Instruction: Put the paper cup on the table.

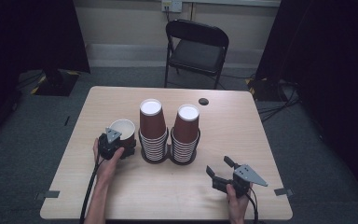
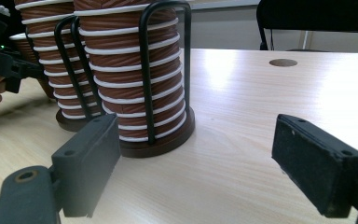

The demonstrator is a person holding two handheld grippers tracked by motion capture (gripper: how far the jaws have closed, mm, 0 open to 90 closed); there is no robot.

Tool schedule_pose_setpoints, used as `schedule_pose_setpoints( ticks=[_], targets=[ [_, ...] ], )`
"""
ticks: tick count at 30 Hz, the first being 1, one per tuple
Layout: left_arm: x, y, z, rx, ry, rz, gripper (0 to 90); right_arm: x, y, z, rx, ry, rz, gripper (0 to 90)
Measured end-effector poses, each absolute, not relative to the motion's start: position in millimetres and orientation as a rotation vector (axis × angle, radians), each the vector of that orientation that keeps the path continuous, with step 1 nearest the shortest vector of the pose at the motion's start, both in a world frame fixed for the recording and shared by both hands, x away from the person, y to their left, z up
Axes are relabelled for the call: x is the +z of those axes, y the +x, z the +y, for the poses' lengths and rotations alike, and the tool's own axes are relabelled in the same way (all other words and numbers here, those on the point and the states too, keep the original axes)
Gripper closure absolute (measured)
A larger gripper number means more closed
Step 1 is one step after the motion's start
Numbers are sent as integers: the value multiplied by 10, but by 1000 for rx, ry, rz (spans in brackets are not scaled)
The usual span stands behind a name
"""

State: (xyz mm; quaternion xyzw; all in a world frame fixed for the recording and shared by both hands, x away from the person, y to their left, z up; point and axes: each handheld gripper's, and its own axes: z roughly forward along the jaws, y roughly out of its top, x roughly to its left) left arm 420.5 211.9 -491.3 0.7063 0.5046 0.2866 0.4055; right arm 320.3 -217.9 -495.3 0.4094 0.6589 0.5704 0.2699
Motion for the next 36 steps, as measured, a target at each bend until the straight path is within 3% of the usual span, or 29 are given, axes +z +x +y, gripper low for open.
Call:
schedule_pose_setpoints(
  ticks=[18,36],
  targets=[
    [-4895,3905,2222,725,1749,1262,156,-4955,3201,-2180,1540,1097,1769,143],
    [-4731,3367,2192,717,1649,1112,155,-4959,3192,-2189,1551,1087,1760,144]
  ],
)
